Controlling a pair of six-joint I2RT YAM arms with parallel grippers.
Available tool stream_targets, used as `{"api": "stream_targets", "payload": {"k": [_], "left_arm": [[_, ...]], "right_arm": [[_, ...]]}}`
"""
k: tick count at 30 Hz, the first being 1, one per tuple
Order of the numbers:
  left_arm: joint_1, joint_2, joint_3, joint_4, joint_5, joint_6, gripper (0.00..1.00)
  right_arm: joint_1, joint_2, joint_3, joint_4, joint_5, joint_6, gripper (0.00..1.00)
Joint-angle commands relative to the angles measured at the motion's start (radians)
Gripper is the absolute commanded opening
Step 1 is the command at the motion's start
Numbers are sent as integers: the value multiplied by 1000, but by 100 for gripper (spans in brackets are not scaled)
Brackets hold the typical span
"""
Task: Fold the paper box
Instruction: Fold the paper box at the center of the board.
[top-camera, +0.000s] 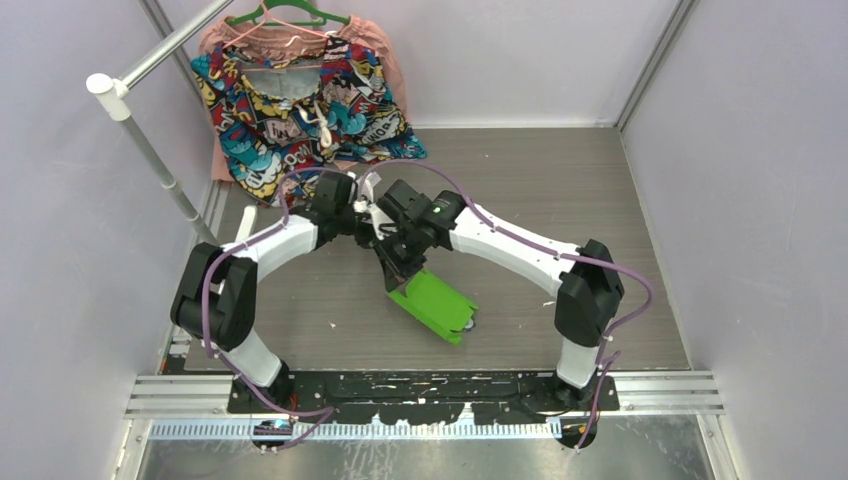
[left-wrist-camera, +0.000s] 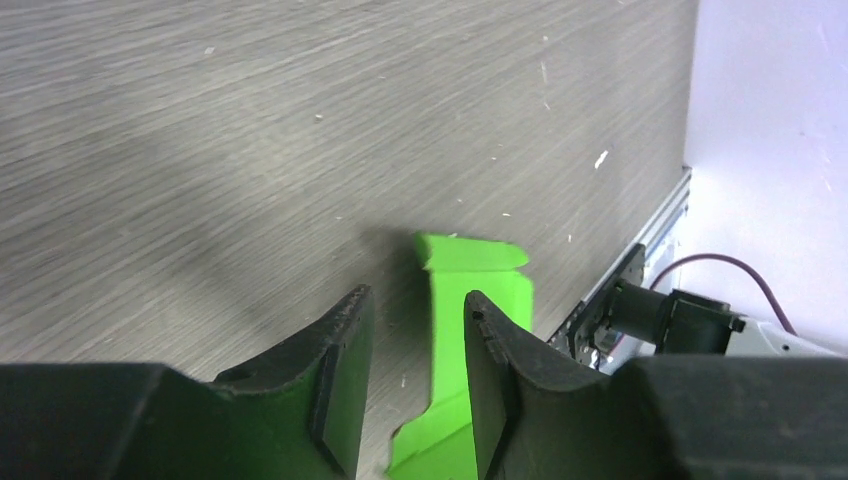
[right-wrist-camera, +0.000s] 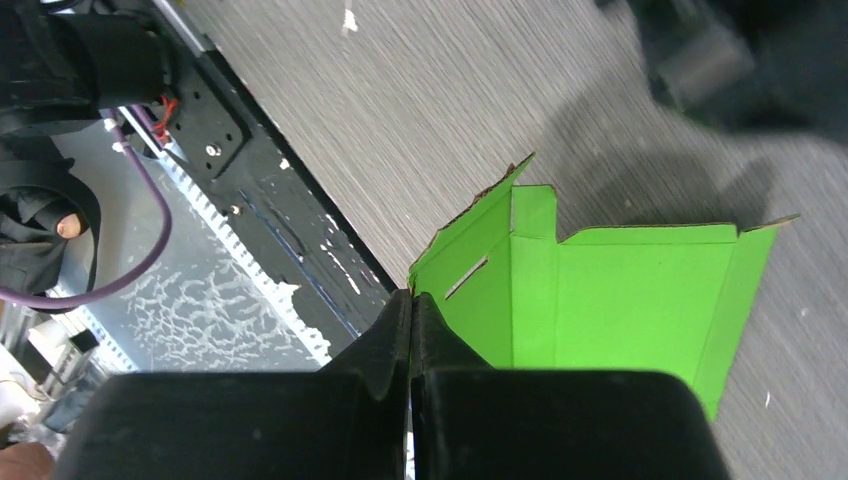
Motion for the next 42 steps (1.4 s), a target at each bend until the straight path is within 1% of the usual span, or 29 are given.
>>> {"api": "stream_targets", "payload": {"k": [1, 5, 9, 19, 23, 28, 38, 42], "left_arm": [[-13, -8, -62, 172, 92, -44, 39], [-15, -16, -115, 210, 101, -44, 39], [-17, 0, -145, 229, 102, -41, 39], [-51, 51, -195, 293, 79, -62, 39], [-68, 78, -199, 314, 76, -71, 38], [-86, 96, -203, 328, 69, -74, 38], [-119, 135, -189, 349, 65, -88, 38], [-128, 146, -188, 356, 65, -93, 38]], "right_arm": [[37, 41, 123, -45, -26, -72, 1], [45, 59, 135, -63, 0, -96, 1], [60, 59, 115, -71, 66, -98, 1], [127, 65, 12, -1, 303, 43, 1], [145, 68, -18, 26, 325, 65, 1], [150, 73, -11, 21, 352, 71, 1], [169, 108, 24, -38, 545, 134, 1], [188, 130, 40, -57, 596, 147, 1]]}}
